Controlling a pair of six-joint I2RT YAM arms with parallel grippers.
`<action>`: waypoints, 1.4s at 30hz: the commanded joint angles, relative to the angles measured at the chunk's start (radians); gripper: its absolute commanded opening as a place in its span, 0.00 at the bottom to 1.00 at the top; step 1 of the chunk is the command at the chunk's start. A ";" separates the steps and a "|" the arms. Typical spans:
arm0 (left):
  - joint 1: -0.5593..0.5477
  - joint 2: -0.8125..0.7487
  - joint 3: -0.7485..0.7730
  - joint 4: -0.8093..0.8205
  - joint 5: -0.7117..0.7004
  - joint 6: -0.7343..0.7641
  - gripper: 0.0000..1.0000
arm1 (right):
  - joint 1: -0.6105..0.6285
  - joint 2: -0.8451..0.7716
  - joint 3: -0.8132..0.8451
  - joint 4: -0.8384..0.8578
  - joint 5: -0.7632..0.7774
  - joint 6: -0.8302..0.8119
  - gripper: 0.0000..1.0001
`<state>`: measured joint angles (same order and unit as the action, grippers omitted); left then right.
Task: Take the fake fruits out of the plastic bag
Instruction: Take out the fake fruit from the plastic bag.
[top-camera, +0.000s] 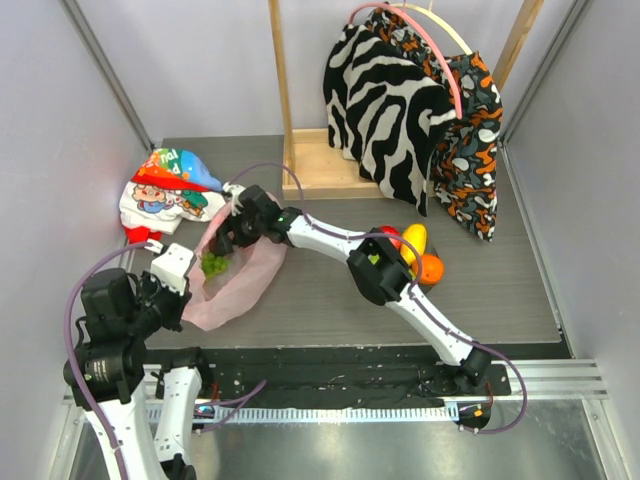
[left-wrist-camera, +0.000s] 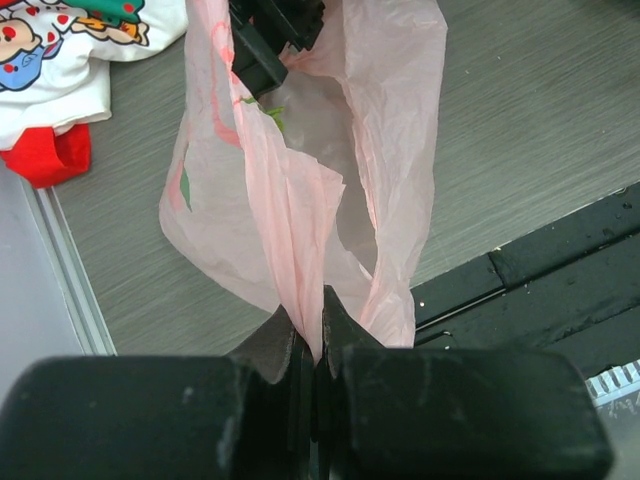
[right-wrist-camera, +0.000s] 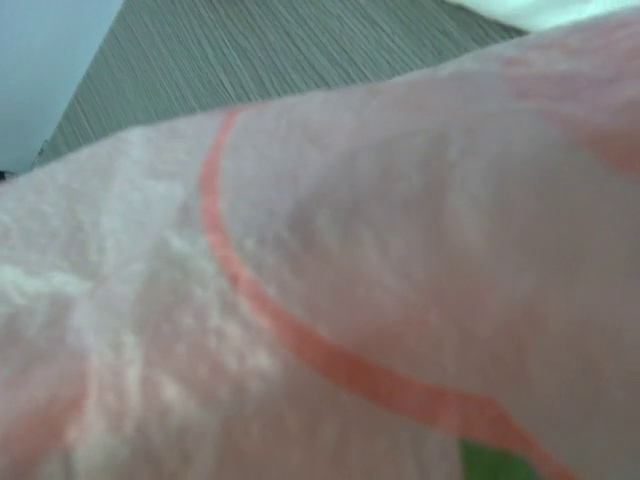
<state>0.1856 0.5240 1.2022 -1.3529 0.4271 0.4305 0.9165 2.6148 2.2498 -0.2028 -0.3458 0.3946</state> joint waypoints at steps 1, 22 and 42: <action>0.002 0.013 0.011 -0.150 0.009 0.005 0.00 | 0.022 0.062 0.105 0.062 0.033 0.055 0.78; -0.003 0.050 -0.130 0.248 -0.113 -0.067 0.00 | -0.177 -0.518 -0.406 -0.128 -0.550 -0.163 0.30; -0.003 0.206 -0.007 0.457 -0.133 -0.269 0.00 | -0.487 -0.816 -0.392 -0.926 -0.471 -0.849 0.33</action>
<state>0.1837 0.7799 1.1473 -0.9310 0.3462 0.1570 0.5598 1.8561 1.6985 -0.7605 -0.8822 -0.1471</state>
